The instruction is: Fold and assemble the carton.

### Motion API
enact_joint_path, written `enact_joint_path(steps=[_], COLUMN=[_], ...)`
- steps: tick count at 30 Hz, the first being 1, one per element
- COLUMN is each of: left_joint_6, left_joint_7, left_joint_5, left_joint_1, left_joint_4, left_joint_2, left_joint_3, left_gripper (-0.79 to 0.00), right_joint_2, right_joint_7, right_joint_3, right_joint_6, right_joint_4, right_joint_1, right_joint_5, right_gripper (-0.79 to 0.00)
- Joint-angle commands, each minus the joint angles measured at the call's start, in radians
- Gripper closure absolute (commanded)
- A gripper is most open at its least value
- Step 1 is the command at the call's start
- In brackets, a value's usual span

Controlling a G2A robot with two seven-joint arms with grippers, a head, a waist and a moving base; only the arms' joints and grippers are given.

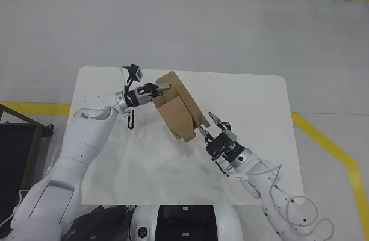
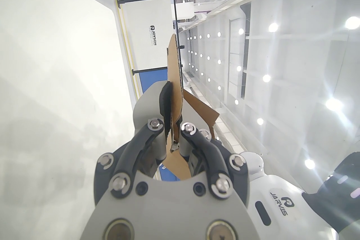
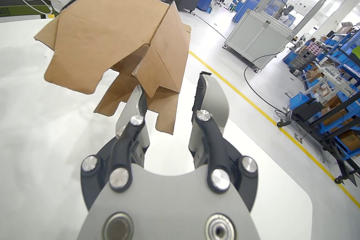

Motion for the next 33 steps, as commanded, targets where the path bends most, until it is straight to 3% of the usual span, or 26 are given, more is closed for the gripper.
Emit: enact_joint_path(steps=[1,12,20,23,24,25,33], left_joint_6=[0.002,0.011,0.015,0.018,0.019,0.019,0.016], left_joint_7=[-0.001,0.019,0.01,0.01,0.01,0.011,0.0], left_joint_5=[0.002,0.034,0.044,0.047,0.049,0.05,0.04], left_joint_1=[0.002,0.003,0.008,0.01,0.01,0.01,0.018], left_joint_4=[-0.002,0.001,-0.013,-0.017,-0.017,-0.017,-0.012], left_joint_2=[-0.001,-0.009,-0.011,-0.013,-0.013,-0.013,-0.012], left_joint_3=[0.0,0.014,0.017,0.018,0.017,0.017,0.002], left_gripper=[0.0,0.0,0.0,0.0,0.0,0.0,0.0], right_joint_2=[-0.001,-0.002,-0.006,-0.007,-0.007,-0.007,-0.004], right_joint_7=[-0.006,-0.04,-0.019,-0.018,-0.018,-0.019,-0.027], right_joint_3=[-0.001,-0.003,-0.013,-0.015,-0.014,-0.013,0.003], right_joint_6=[-0.002,-0.044,-0.058,-0.061,-0.061,-0.063,-0.092], right_joint_4=[0.003,0.01,0.033,0.04,0.042,0.043,0.046], right_joint_1=[0.003,0.019,0.041,0.048,0.049,0.05,0.048], right_joint_5=[0.005,0.055,0.067,0.072,0.075,0.078,0.111], right_gripper=[-0.339,-0.259,-0.243,-0.182,-0.034,0.0,0.0])
